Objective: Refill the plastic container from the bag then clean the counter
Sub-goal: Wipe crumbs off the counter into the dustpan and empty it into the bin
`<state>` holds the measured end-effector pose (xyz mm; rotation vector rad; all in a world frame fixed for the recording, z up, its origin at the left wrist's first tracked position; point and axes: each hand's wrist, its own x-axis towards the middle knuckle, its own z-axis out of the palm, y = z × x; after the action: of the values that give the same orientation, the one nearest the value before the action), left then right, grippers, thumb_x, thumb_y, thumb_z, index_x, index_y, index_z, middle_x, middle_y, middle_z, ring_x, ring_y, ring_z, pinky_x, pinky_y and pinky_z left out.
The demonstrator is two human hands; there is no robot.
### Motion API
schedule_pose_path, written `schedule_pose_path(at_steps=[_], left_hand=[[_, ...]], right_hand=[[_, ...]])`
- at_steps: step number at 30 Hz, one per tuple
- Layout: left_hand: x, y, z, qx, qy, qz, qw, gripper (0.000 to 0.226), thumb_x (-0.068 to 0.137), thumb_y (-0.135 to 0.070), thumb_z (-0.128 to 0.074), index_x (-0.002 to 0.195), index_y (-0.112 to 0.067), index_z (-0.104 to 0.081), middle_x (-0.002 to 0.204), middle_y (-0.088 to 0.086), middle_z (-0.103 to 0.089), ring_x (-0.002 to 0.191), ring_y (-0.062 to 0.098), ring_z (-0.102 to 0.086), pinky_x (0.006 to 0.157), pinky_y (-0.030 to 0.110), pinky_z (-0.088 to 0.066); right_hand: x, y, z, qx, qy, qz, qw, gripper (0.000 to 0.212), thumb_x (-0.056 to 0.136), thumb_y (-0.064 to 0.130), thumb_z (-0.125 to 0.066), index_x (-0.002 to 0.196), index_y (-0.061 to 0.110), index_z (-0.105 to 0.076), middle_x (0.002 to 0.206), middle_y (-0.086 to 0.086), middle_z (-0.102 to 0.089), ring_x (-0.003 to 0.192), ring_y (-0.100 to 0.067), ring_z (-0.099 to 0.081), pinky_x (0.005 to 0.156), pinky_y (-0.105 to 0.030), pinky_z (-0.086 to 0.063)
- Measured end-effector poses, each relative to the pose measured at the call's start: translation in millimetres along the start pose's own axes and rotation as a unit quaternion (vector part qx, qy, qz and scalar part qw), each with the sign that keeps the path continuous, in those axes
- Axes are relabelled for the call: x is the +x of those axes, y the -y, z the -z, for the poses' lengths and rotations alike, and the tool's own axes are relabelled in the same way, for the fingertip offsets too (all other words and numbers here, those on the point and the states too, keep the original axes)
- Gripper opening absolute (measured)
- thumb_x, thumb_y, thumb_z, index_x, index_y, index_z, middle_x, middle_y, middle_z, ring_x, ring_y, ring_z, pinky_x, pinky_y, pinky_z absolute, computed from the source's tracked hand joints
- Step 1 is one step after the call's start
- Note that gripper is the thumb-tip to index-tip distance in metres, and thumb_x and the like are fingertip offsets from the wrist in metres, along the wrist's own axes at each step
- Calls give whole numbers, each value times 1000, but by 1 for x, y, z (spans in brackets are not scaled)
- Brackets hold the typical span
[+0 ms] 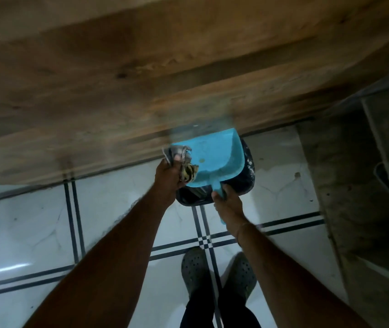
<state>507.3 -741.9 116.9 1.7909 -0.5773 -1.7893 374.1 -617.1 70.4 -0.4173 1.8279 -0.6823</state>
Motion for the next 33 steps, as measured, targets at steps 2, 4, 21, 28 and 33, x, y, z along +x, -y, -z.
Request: schedule_pose_path(at_steps=[2, 4, 21, 28, 33], left_hand=[[10, 11, 5, -17, 19, 10, 1000, 24, 104, -39, -57, 113, -20, -68, 123, 16, -71, 109, 32, -72, 77, 40, -65], [19, 23, 8, -33, 39, 7, 999, 25, 105, -39, -53, 115, -21, -67, 127, 18, -69, 111, 33, -70, 79, 39, -65], [-114, -22, -18, 372, 82, -152, 912, 47, 87, -63, -60, 113, -23, -63, 106, -3, -72, 98, 17, -69, 83, 35, -57], [-278, -125, -81, 558, 168, -273, 765, 41, 88, -42, -72, 125, -26, -63, 116, 0, -63, 108, 20, -61, 92, 37, -51], [-379, -200, -108, 488, 311, -255, 775, 16, 89, -45, -70, 104, -39, -72, 92, -14, -75, 86, -5, -67, 79, 29, -56]], right_hand=[[18, -16, -9, -48, -28, 7, 998, 32, 91, 20, -70, 121, 11, -68, 112, -16, -68, 102, -29, -64, 90, -44, -57], [34, -30, -15, -122, -51, 6, 991, 40, 84, 34, -69, 117, 12, -71, 115, -17, -66, 109, -34, -64, 91, -44, -57], [-105, 81, 77, 205, 118, -39, 971, 41, 99, 49, -57, 128, 22, -67, 126, -5, -73, 118, -23, -69, 99, -42, -56], [-249, 212, 166, 280, 132, -40, 950, 55, 97, 61, -53, 126, 19, -71, 117, -6, -78, 114, -25, -72, 101, -43, -57], [-338, 267, 226, 298, 80, -30, 951, 50, 89, 55, -69, 118, 14, -76, 112, -12, -78, 106, -32, -72, 94, -45, -58]])
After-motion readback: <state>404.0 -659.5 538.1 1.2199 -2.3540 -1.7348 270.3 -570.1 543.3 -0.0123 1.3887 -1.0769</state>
